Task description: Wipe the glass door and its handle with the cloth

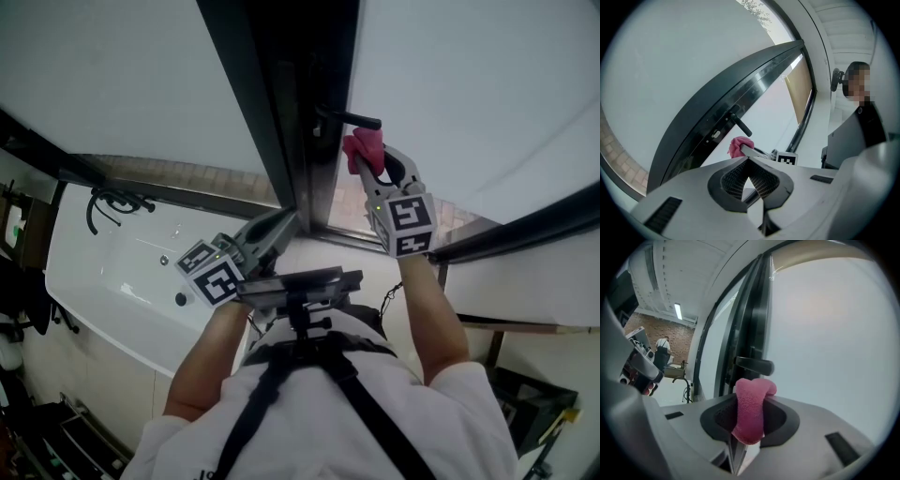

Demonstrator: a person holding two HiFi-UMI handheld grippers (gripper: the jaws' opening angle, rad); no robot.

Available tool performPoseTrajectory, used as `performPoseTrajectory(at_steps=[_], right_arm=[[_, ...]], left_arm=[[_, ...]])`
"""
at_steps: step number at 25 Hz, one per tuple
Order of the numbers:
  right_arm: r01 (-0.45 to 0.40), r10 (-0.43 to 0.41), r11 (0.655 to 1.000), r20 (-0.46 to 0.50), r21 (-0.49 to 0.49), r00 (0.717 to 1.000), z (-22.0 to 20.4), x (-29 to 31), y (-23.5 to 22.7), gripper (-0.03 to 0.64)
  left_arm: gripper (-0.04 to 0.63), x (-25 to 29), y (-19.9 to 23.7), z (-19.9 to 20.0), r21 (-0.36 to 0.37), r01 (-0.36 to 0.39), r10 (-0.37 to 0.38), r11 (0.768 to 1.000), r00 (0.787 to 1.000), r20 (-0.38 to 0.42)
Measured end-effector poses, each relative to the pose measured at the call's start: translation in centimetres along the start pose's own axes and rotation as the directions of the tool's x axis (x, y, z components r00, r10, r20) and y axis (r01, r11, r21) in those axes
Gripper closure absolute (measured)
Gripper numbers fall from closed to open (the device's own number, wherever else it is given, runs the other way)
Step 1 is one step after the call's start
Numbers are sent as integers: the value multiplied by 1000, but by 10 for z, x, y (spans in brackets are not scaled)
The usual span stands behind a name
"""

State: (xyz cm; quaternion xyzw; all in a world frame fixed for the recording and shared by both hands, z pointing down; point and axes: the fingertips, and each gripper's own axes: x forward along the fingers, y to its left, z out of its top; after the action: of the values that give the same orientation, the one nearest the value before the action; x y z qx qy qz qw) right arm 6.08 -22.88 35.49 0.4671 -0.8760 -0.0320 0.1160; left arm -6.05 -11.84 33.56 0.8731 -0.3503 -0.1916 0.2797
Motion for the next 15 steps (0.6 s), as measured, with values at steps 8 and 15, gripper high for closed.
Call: performPoseTrajectory(at_steps=[8, 15], right_arm=[[-169, 165, 982, 45, 89, 985, 26, 55, 48, 511], [-210, 187, 956, 126, 207, 974, 37, 54, 38, 512]], left_arm=[[603, -22, 5, 6, 11, -67, 66, 998, 997, 42], [603, -24, 10, 4, 6, -93, 92, 996, 994, 53]])
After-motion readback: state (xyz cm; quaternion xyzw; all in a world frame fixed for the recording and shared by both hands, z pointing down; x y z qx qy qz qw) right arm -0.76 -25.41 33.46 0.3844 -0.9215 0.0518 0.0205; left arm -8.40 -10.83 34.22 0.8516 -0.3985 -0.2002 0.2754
